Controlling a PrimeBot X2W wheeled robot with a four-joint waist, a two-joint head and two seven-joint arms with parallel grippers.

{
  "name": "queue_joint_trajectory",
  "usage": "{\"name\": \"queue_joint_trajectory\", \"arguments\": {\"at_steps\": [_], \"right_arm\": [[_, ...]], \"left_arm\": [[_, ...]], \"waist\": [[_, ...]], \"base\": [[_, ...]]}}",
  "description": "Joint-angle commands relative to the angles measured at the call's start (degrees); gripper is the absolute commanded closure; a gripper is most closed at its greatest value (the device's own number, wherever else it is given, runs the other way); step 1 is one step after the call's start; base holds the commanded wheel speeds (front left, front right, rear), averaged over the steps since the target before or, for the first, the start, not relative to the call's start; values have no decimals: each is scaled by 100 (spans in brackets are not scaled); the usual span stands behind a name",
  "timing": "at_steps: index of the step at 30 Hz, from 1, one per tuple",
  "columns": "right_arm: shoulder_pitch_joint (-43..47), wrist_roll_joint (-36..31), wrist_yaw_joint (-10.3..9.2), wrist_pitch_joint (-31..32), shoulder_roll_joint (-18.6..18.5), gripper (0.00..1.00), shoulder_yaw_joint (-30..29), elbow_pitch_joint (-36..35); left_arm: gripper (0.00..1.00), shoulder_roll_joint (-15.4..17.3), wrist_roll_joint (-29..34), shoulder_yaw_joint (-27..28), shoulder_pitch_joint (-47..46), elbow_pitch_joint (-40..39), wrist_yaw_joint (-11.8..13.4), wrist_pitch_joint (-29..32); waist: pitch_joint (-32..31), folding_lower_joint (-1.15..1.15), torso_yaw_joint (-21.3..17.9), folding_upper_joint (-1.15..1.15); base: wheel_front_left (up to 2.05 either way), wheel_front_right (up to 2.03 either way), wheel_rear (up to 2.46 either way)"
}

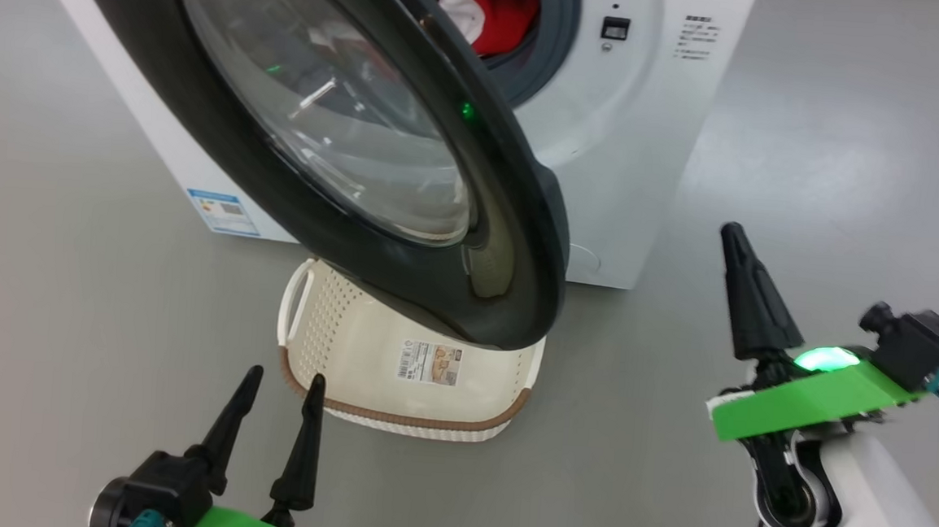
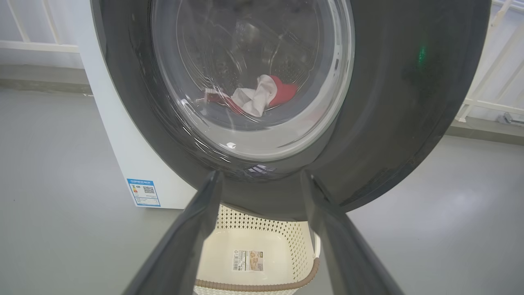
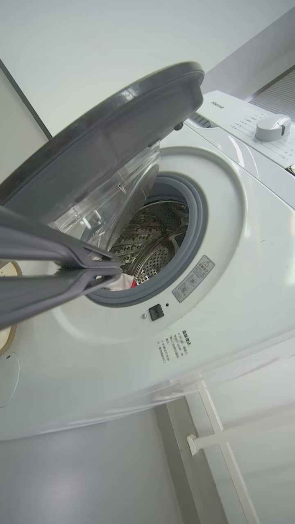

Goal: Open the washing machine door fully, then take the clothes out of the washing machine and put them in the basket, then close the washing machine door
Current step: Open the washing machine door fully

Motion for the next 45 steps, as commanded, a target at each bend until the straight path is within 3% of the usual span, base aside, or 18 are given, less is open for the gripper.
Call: {"name": "queue_joint_trajectory", "arguments": {"at_steps": [1, 13, 20, 29, 45], "right_arm": [[-245, 183, 37, -36, -75, 100, 248, -89], [-1419, 2271, 37, 55, -951, 100, 1932, 320], [-1815, 3219, 37, 406, -1390, 100, 2561, 351], [-1932, 3836, 37, 789, -1610, 100, 3250, 212], [-1788, 4128, 37, 799, -1613, 100, 4018, 15]], "left_arm": [[0, 56, -41, 151, -13, -172, 38, -69], [0, 56, -239, -137, -123, -242, 116, -69], [0, 56, -314, -309, -194, -288, 160, -69], [0, 56, -380, -394, -182, -305, 216, -69], [0, 56, -436, -500, 4, -323, 302, -69]], "waist": [[44, 0, 104, 0], [285, 0, 518, 0], [386, 0, 688, 0], [327, 0, 858, 0], [61, 0, 1300, 0]], "base": [[0, 0, 0], [0, 0, 0], [0, 0, 0], [0, 0, 0], [0, 0, 0]]}}
